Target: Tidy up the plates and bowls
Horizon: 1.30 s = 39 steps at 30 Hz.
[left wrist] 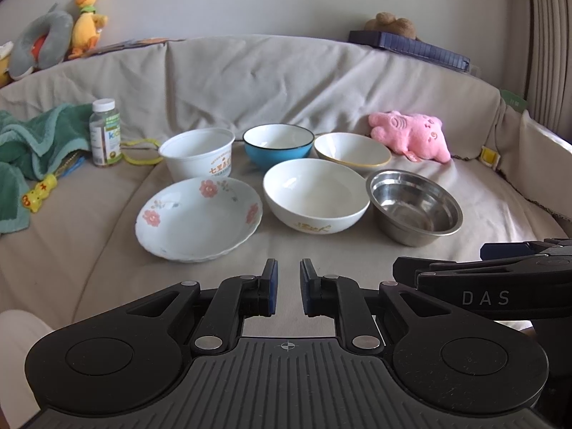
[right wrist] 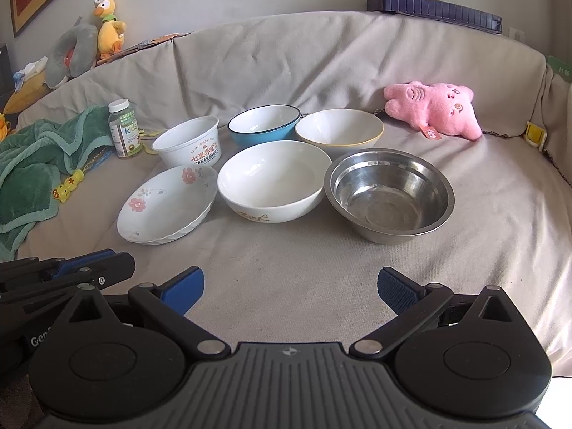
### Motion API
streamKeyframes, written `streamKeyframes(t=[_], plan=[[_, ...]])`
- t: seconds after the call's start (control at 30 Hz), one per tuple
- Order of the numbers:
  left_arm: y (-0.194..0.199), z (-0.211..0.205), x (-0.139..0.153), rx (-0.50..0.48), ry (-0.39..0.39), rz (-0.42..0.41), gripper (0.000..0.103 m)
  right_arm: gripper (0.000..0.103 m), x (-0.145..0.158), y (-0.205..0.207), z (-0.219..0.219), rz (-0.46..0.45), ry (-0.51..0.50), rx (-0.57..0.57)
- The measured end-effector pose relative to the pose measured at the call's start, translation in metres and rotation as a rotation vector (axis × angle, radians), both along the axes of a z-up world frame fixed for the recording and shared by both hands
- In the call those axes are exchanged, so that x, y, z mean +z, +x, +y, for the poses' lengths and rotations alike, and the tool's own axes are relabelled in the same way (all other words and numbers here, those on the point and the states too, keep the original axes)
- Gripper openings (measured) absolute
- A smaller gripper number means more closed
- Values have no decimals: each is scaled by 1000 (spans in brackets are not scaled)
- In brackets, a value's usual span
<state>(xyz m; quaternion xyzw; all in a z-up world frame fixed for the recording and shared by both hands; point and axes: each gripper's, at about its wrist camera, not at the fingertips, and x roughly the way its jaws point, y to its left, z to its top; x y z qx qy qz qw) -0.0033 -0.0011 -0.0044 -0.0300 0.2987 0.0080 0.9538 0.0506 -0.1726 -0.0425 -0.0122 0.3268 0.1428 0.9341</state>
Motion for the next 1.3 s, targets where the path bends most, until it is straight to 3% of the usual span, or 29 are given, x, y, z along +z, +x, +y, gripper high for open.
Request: streamKeyframes(t=[1.3], plan=[[2,3,7,9,3,-8,16,103,-2,2,3,5,-11,-1]])
